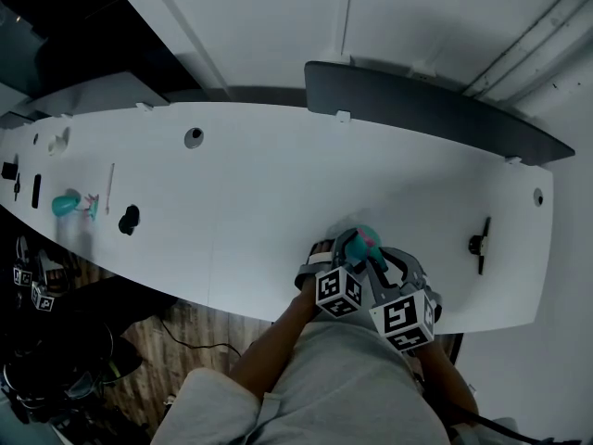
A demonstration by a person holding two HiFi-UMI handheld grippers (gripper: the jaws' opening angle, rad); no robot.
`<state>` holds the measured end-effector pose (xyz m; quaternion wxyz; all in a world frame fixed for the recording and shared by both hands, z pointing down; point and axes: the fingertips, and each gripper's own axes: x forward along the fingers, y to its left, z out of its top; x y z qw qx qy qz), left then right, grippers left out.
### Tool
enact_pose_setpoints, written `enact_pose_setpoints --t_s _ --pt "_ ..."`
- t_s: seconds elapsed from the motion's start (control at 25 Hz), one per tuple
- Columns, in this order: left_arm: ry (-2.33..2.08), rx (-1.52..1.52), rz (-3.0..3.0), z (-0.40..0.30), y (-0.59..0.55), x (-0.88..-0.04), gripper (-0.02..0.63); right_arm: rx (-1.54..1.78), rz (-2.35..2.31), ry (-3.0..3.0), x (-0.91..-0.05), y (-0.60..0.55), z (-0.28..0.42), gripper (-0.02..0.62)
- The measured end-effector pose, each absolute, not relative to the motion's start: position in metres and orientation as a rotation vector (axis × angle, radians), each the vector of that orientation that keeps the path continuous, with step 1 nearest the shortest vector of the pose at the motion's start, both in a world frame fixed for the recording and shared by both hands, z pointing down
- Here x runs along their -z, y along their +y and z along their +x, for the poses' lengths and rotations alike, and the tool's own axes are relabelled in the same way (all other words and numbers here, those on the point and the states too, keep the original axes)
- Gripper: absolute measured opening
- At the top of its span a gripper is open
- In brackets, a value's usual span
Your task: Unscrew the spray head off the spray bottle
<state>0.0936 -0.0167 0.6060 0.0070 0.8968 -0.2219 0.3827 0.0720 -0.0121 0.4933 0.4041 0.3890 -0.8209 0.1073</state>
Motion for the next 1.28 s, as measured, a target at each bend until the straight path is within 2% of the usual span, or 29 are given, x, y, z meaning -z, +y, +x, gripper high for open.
enact_pose_setpoints --t_s 0.28,0.44,0.68,0.84,1.0,1.28 --pt "-0.102 -1.267 2.952 0.094 0.011 -0.607 0.351 0.016 0.533 -2.04 -0.495 0.014 0.053 0.091" --pt "0.114 -1.325 2.962 0.09 0.02 -0.608 0.351 0.001 0.477 -2.058 -0.497 0.019 0.052 0.091" --pt "-0.139 -1.123 2.931 0.091 0.006 -0.598 0.357 -0.131 0.63 -2.089 -0.494 0.006 0.061 0.091" --pt "-0.472 -0.927 2.847 0.077 -0.013 -0.579 0.388 -0.387 0.867 -2.093 -0.495 -0.012 0.084 0.091" --pt "-0.653 -1.044 2.915 0.073 -0.008 -0.577 0.388 -0.685 1.055 -2.105 -0.494 -0.021 0.095 0.091" --pt "-0.788 -1.203 2.945 0.086 -0.002 -0.592 0.381 -0.731 1.076 -2.084 -0.495 -0.025 0.092 0.091"
